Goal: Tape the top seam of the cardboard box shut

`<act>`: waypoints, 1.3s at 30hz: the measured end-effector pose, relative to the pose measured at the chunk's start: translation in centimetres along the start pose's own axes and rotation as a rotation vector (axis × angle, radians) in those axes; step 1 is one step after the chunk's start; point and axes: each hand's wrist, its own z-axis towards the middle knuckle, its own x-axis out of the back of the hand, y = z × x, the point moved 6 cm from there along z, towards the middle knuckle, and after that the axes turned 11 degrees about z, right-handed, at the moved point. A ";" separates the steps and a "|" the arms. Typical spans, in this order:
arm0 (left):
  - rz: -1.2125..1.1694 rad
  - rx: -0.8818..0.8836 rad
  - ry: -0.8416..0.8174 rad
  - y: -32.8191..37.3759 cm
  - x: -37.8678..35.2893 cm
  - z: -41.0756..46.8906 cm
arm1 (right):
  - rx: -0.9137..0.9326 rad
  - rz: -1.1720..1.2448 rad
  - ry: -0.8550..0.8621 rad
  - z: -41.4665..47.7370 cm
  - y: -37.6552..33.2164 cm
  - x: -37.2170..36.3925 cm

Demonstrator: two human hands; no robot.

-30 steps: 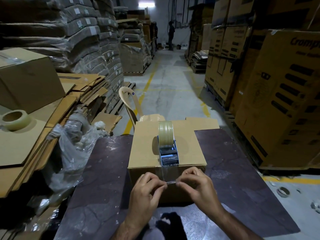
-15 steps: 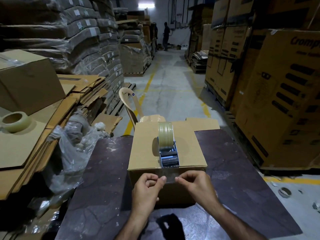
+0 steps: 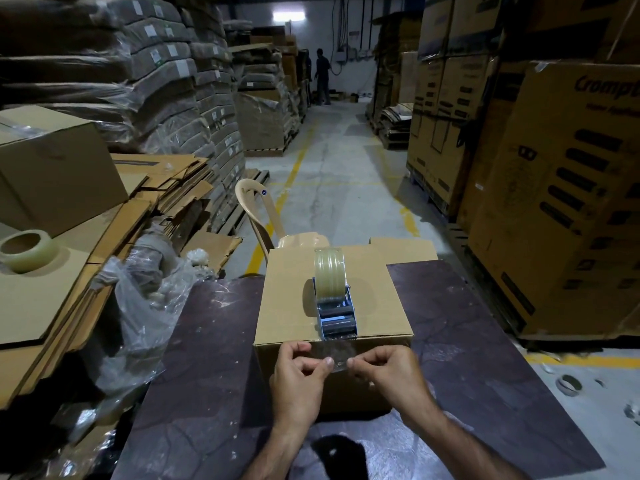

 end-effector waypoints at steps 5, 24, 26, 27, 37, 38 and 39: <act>0.027 -0.018 0.015 0.3 0.2 0.0 | -0.078 0.098 0.152 0.3 1.0 1.8; 0.084 -0.081 -0.010 0.6 0.4 0.2 | 0.016 0.228 0.129 0.4 0.6 -0.7; 0.095 -0.102 -0.002 0.7 0.6 0.2 | 0.027 0.214 0.118 0.4 0.6 -0.6; 0.100 -0.108 0.000 0.7 0.6 0.2 | 0.032 0.198 0.115 0.4 0.6 -0.6; 0.141 -0.158 0.008 1.0 0.8 0.2 | 0.059 0.076 0.055 0.4 0.2 -0.6; 0.144 -0.167 0.013 1.0 0.8 0.2 | 0.063 0.068 0.048 0.4 0.2 -0.6; 0.148 -0.173 0.017 1.0 0.8 0.2 | 0.066 0.058 0.046 0.5 0.3 -0.6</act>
